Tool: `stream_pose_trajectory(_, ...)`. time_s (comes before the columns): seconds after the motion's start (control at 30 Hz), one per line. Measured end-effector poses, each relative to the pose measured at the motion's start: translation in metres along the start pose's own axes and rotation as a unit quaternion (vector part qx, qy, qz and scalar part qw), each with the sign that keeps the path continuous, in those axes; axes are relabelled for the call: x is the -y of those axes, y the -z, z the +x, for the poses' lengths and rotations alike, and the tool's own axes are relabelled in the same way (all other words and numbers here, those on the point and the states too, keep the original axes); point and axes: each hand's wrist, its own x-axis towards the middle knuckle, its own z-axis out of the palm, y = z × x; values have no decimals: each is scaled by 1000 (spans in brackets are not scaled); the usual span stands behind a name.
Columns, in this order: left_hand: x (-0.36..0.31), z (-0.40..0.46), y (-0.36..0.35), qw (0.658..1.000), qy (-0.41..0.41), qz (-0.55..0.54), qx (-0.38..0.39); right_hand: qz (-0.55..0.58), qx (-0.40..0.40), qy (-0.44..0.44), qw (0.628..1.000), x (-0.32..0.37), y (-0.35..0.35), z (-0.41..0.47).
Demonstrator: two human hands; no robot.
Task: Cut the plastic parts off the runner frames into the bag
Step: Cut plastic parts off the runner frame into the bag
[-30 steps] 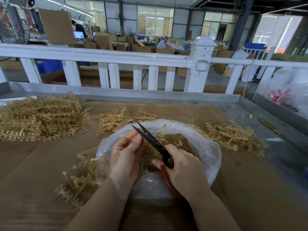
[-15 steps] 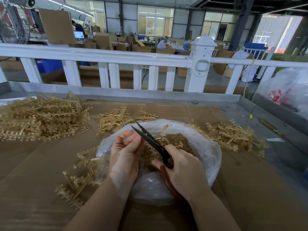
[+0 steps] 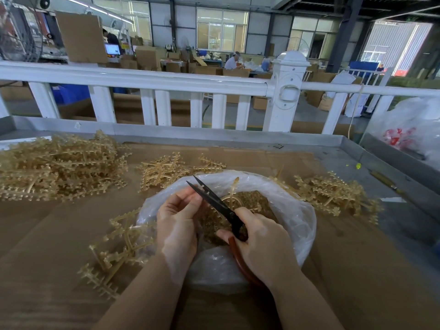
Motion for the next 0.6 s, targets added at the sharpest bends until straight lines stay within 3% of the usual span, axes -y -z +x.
stream_pose_trajectory(0.2,-1,0,2,999,44,-23,21,2,7,1,1000,-1,-1,2)
stream_pose_trajectory(0.6,-3,-1,1,999,44,-24,11,-5,10,17,1000,-1,-1,2)
